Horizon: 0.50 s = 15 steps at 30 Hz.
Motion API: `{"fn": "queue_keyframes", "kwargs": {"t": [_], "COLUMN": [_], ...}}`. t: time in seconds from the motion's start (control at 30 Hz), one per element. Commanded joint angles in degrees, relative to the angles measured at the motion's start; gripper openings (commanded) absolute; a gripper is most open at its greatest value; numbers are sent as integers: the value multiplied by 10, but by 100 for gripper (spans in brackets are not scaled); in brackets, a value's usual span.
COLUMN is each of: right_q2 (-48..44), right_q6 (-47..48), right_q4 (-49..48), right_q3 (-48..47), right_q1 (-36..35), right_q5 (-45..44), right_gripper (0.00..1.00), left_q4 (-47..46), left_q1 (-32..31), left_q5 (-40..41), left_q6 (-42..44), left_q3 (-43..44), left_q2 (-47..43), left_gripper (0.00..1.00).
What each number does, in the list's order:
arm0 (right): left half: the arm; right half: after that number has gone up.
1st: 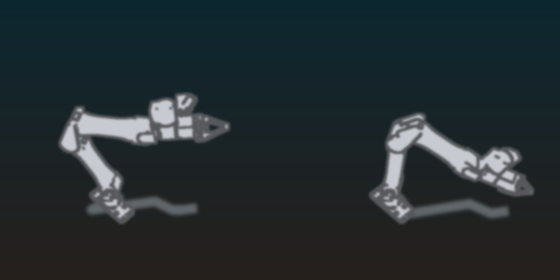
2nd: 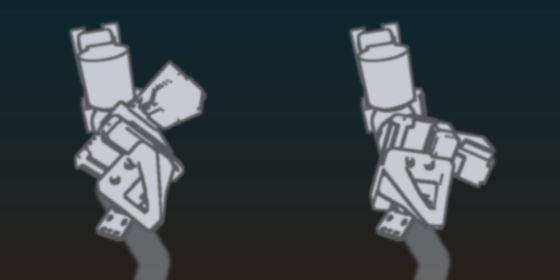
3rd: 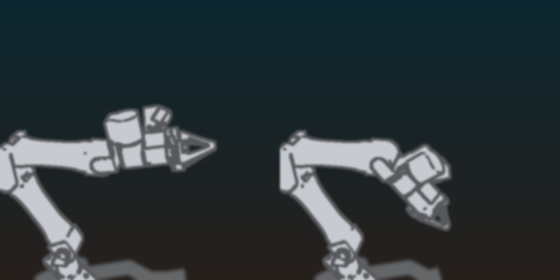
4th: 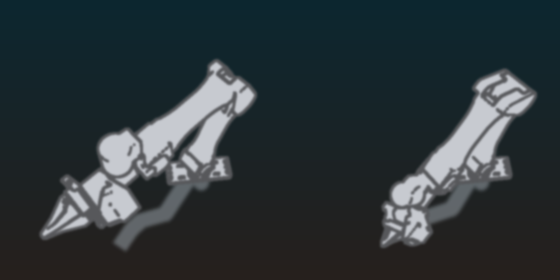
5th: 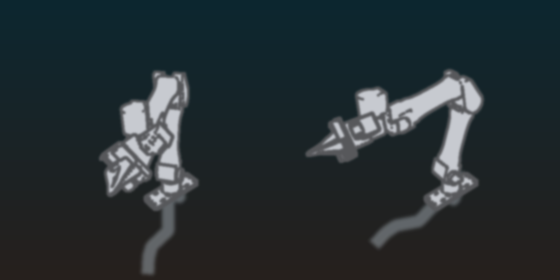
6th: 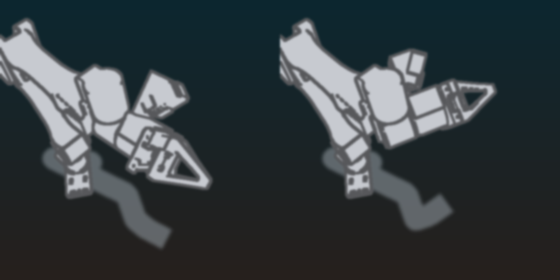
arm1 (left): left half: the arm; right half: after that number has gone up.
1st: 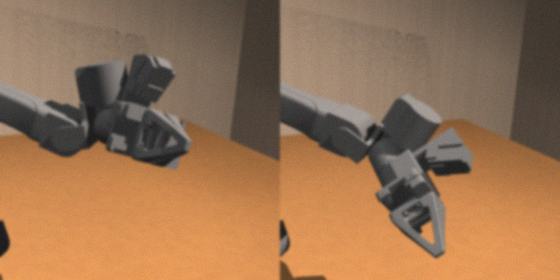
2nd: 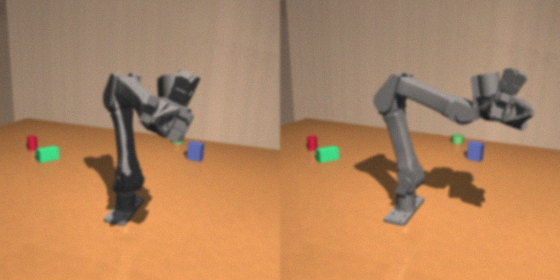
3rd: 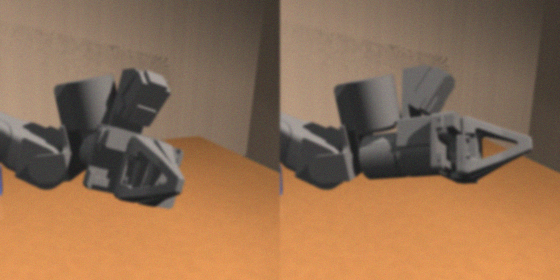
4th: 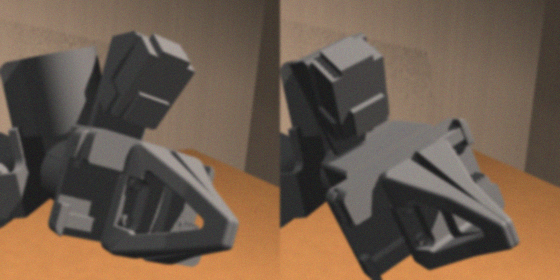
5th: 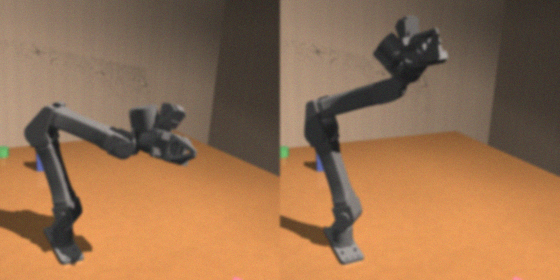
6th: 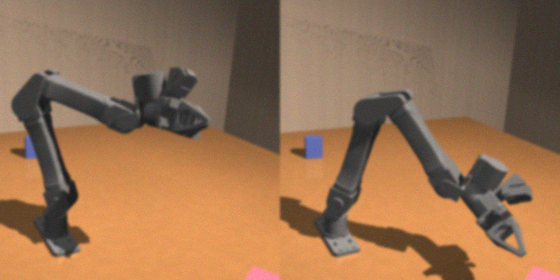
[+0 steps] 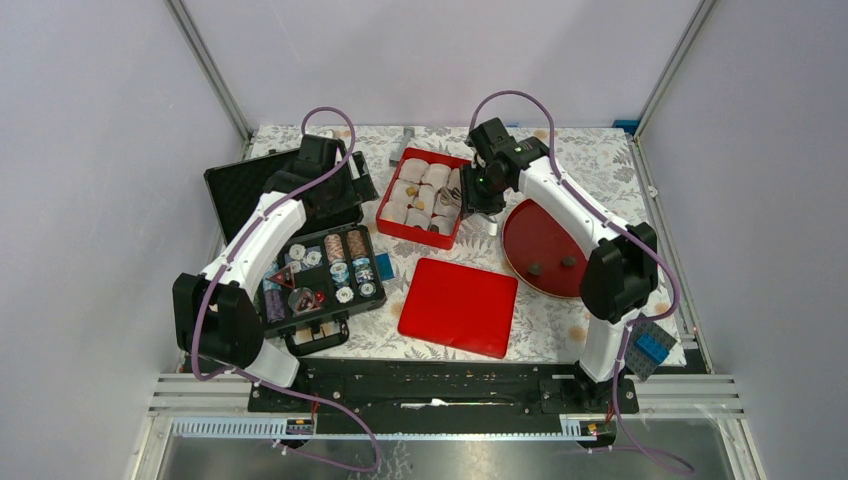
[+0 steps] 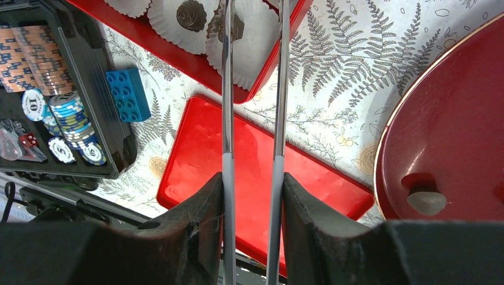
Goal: Pack the chocolate
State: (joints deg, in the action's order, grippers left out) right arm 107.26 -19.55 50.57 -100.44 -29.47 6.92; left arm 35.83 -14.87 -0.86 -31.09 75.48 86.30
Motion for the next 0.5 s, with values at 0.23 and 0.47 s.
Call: {"fn": "queue_keyframes", "kwargs": {"t": [0.23,0.47], "right_q2": [3,4], "right_q6": [-5,-7], "right_q4": [-14,-13], "right_q3": [3,2], "right_q1": [-1,-1], "right_q5": [-11,-12], "right_gripper": [43,45], "left_q4": [-31,-31], "left_q1": [6,6], "left_q5": [6,6], "left_q6": [5,6], "left_q3": [1,1], "left_q2": [-22,-20], "left_gripper": [99,99]}}
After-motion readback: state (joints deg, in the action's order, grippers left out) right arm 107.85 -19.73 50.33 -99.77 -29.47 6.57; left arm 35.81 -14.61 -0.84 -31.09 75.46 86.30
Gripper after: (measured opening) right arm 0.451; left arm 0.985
